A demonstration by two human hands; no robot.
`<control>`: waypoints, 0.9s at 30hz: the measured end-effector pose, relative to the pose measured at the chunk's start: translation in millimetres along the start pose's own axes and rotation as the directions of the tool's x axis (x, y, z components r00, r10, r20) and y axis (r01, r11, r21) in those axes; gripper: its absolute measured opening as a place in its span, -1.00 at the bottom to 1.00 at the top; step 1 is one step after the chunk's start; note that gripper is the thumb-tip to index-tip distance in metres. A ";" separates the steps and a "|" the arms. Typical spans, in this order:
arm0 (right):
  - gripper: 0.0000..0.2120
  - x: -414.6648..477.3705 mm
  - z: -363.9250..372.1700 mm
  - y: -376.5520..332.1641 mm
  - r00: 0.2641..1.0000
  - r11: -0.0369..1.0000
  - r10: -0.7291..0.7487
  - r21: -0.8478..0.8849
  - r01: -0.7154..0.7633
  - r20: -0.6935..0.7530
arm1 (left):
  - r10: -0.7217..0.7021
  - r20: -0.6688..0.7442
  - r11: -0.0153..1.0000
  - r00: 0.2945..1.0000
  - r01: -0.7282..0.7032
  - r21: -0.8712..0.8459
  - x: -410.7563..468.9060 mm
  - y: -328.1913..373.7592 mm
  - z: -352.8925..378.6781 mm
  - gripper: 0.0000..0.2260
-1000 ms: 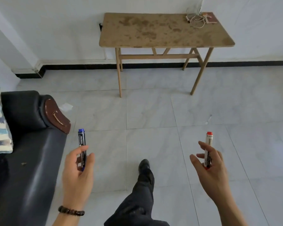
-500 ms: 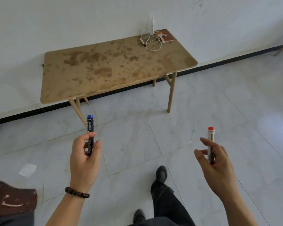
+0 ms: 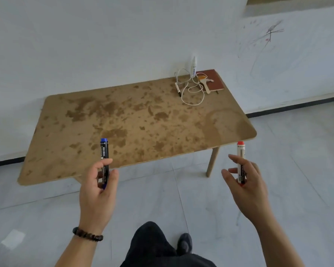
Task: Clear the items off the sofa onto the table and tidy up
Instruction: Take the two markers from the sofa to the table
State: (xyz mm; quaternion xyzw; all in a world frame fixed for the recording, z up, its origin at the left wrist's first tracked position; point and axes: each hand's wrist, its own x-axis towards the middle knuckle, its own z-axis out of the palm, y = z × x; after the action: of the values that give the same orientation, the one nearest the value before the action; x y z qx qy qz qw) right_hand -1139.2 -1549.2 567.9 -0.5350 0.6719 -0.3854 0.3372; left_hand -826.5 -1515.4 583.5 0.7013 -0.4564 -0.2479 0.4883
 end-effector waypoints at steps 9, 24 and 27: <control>-0.66 206.5 62.0 -12.2 0.998 0.994 0.045 -0.105 -0.040 0.046 | -0.147 0.056 0.986 0.988 0.150 -0.071 168.9 -31.4 109.9 -0.81; -0.67 507.2 161.5 2.6 0.978 0.958 0.156 -0.263 -0.115 0.140 | -0.156 0.356 0.987 0.921 0.130 0.098 469.5 -50.0 321.5 -0.71; -0.73 553.8 180.8 32.3 0.933 0.926 0.262 -0.336 -0.171 0.247 | -0.245 0.422 0.965 0.873 0.179 0.191 483.7 -64.8 379.7 -0.68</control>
State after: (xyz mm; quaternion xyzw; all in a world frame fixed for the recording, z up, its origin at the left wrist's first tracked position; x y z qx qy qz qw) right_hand -1108.3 -2115.5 431.0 -0.5533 0.7230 -0.1536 0.3843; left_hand -879.2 -2109.4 419.8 0.7062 -0.4923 -0.4189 0.2889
